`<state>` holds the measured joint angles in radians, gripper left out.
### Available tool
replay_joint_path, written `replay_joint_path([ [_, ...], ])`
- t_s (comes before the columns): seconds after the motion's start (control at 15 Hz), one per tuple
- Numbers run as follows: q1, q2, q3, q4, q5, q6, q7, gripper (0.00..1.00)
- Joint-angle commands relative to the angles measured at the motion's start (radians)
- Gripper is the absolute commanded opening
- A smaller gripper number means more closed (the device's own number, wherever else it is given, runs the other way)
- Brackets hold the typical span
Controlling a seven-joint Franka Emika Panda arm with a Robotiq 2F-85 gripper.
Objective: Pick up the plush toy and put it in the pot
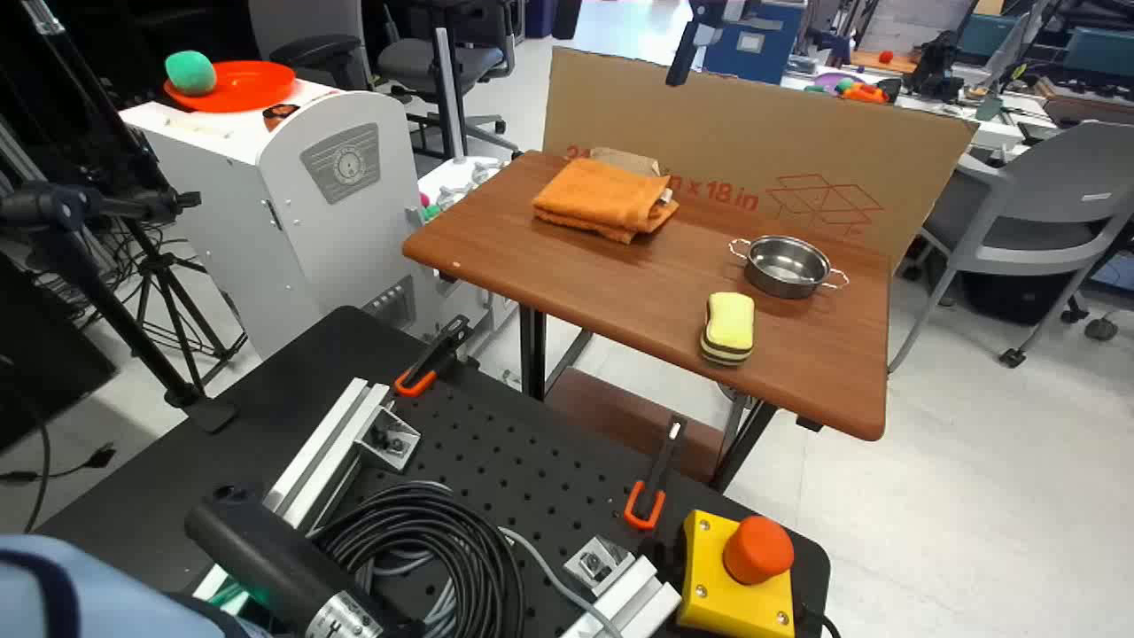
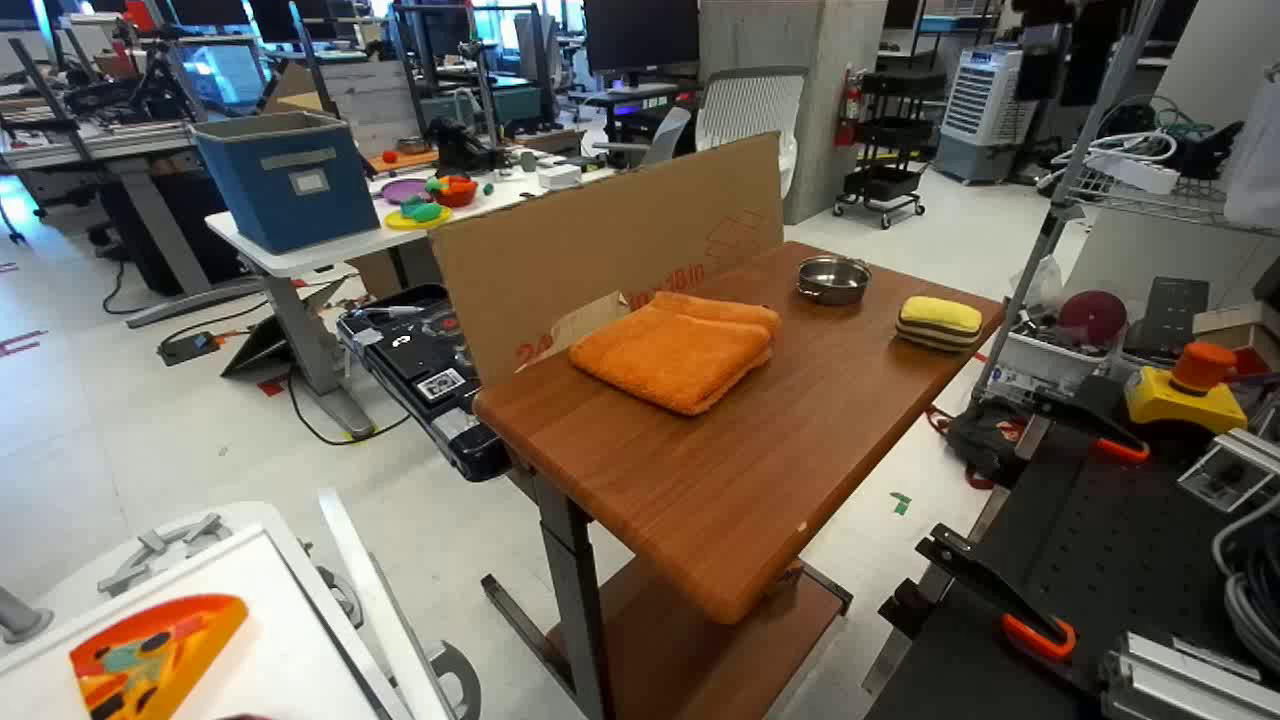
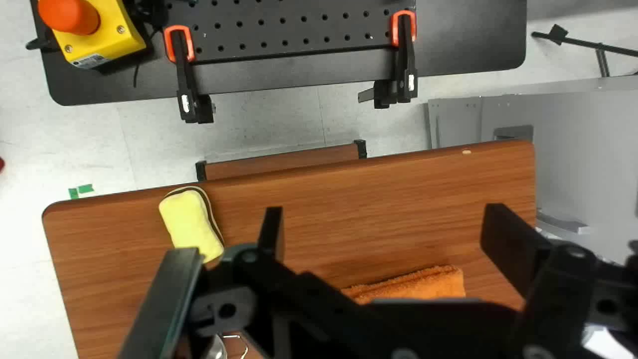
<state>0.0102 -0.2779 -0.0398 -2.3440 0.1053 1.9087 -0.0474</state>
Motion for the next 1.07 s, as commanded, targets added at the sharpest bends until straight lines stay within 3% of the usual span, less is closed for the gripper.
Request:
replay_joint_path([
  [0.0, -0.006, 0.0, 0.005, 0.001, 0.001, -0.002, -0.001, 1.0],
  [0.53, -0.006, 0.0, 0.005, 0.001, 0.001, -0.002, -0.001, 1.0],
  [0.8, -0.022, 0.05, 0.005, 0.0, -0.092, 0.079, -0.022, 1.0],
  [1.0, -0.052, 0.117, -0.016, 0.009, -0.181, 0.202, -0.034, 1.0],
])
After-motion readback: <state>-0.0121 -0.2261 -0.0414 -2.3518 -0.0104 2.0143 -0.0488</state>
